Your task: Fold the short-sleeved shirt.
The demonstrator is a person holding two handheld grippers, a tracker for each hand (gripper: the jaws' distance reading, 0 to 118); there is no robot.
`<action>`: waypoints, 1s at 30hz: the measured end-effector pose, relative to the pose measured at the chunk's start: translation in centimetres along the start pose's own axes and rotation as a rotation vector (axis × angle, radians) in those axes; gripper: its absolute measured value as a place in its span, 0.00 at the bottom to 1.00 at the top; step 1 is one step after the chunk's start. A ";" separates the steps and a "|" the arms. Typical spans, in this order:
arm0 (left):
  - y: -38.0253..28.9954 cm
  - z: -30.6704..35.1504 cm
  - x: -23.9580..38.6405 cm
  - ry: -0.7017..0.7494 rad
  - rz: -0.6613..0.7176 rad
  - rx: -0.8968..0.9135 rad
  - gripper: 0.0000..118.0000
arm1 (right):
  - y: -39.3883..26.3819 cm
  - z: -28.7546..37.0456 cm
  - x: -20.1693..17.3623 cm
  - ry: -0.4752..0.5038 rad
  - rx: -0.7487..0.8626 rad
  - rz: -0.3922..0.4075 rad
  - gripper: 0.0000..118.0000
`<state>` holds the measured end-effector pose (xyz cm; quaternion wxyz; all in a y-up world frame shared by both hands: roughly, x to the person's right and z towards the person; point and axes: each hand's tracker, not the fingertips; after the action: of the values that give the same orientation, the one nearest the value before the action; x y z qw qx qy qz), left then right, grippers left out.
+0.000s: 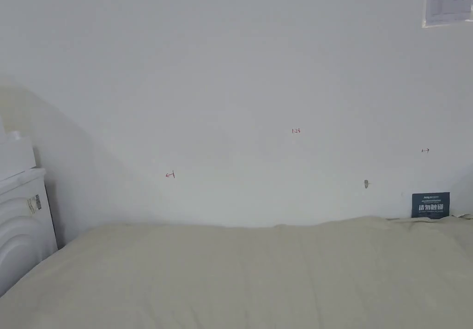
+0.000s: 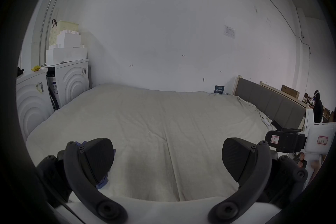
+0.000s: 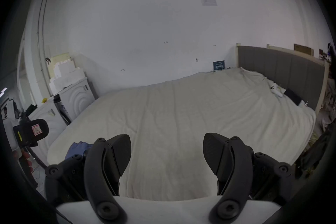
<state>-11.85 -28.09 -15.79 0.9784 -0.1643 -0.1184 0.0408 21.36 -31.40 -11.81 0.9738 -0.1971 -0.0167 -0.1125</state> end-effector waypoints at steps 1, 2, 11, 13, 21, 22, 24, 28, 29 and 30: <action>0.0 0.0 0.1 0.000 -0.007 -0.001 1.00 | 0.0 -0.1 0.4 0.027 -0.017 -0.021 0.72; -0.1 0.0 0.2 0.001 -0.014 -0.002 1.00 | 0.3 -0.3 0.5 0.024 -0.019 -0.040 0.72; -0.5 -0.2 0.4 -0.003 -0.015 -0.014 1.00 | 0.6 0.4 -1.7 0.053 0.037 0.170 0.72; -0.5 -0.2 0.4 0.001 -0.019 -0.015 1.00 | 0.4 0.3 -2.1 0.039 0.033 0.188 0.72; -0.7 0.0 0.2 0.002 -0.025 -0.017 1.00 | 0.3 0.0 -2.3 0.036 0.018 0.191 0.72; -0.8 0.0 0.2 0.003 -0.027 -0.016 1.00 | 0.4 0.0 -2.2 0.036 0.019 0.188 0.72; -0.8 -0.1 0.2 0.002 -0.024 -0.020 1.00 | 0.6 0.1 -2.0 0.032 0.020 0.182 0.72; -0.8 -0.1 0.2 0.000 -0.021 -0.015 1.00 | 0.8 0.3 -1.8 0.034 0.023 0.171 0.72; -0.8 -0.1 0.2 -0.001 -0.021 -0.016 1.00 | 0.8 0.3 -1.8 0.035 0.024 0.169 0.72; -0.7 -0.1 0.2 -0.002 -0.022 -0.017 1.00 | 0.8 0.3 -1.8 0.035 0.026 0.166 0.72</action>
<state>-11.62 -28.79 -15.59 0.9772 -0.1714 -0.1215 0.0293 19.75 -30.19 -11.95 0.9823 -0.1833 0.0152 -0.0346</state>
